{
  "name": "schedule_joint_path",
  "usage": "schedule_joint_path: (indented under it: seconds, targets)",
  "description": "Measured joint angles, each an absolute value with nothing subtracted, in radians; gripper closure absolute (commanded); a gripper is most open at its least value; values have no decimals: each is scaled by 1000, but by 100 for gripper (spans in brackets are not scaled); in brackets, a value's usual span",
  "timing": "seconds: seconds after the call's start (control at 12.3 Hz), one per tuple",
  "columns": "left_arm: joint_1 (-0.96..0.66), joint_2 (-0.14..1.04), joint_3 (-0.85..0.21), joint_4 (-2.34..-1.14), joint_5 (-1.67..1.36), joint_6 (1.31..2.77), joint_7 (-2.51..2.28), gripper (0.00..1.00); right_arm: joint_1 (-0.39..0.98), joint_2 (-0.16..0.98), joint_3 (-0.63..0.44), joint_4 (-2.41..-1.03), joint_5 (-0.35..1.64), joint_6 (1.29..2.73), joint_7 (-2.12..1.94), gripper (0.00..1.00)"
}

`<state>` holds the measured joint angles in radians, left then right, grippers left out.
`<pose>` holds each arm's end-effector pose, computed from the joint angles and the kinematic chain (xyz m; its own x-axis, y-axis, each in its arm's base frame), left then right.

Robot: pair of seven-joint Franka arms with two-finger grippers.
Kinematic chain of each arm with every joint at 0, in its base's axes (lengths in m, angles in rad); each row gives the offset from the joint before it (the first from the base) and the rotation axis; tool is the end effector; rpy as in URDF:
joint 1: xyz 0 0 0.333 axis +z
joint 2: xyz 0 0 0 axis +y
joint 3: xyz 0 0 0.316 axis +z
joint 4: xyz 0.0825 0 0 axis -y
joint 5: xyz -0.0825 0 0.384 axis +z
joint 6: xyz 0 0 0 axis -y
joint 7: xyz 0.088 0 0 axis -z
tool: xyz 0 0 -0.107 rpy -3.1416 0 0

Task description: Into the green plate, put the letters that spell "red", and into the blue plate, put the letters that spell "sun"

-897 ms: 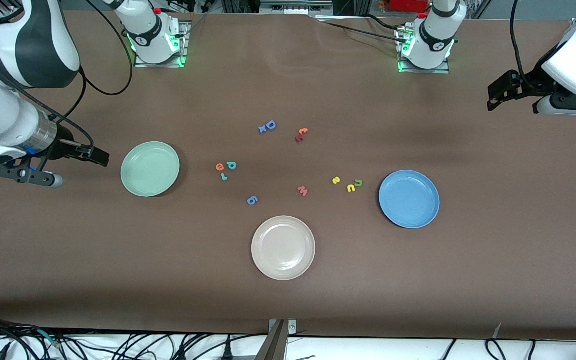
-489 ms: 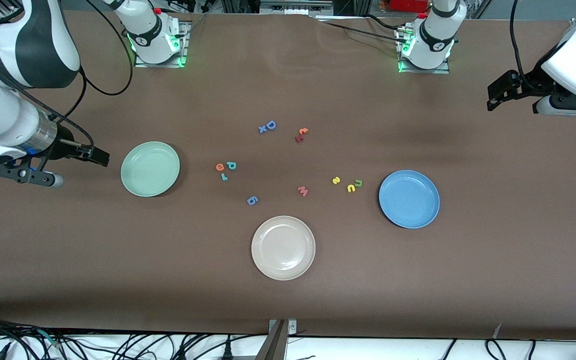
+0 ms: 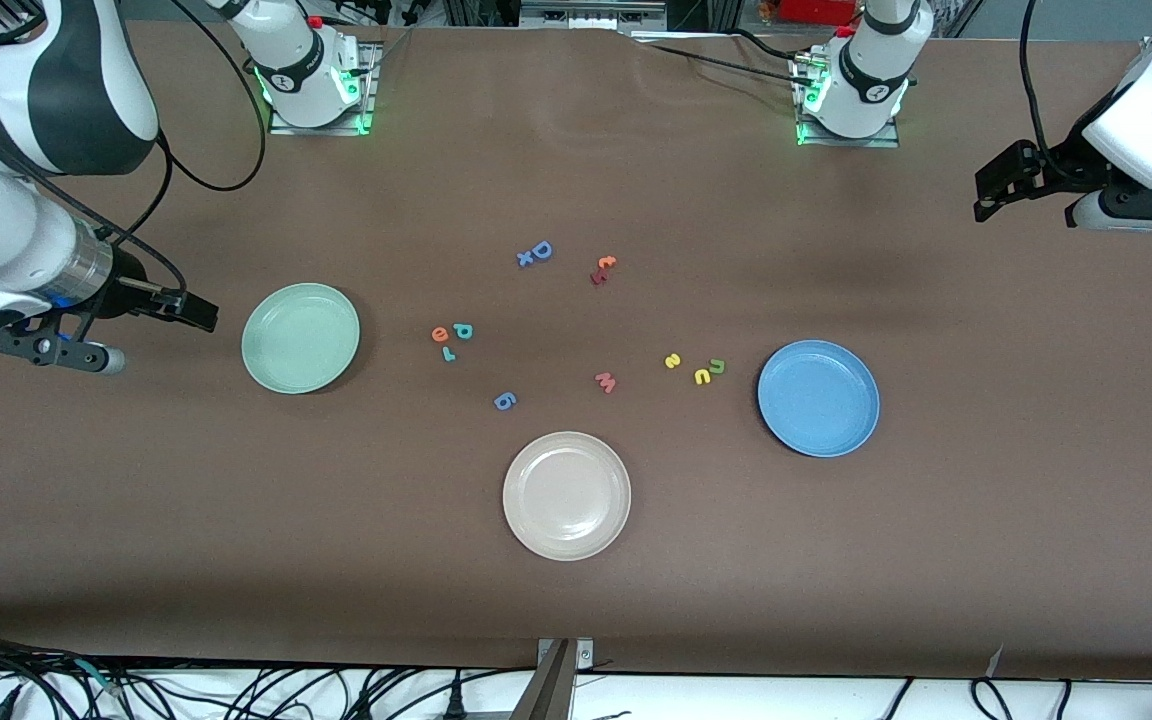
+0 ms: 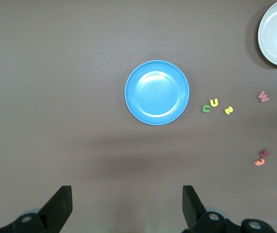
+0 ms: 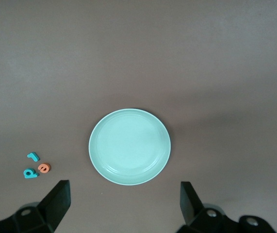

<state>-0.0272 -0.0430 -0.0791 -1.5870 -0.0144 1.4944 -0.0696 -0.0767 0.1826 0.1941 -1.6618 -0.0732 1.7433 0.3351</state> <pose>0.5298 -0.0592 0.6337 0.9980 -0.0374 -0.0504 -0.0371 -0.9993 0.0075 0.6042 0.0571 0.4910 0.9757 -0.2036 -0.0804 -0.1986 -0.9779 0.0656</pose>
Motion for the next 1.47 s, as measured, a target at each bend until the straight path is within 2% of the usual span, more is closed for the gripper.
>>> schedule_joint_path:
  seconds: [1.47]
  targets:
    - [-29, -42, -80, -1564, -14, 1494, -70, 0, -76, 185, 194, -1662, -73, 1698, 335, 0]
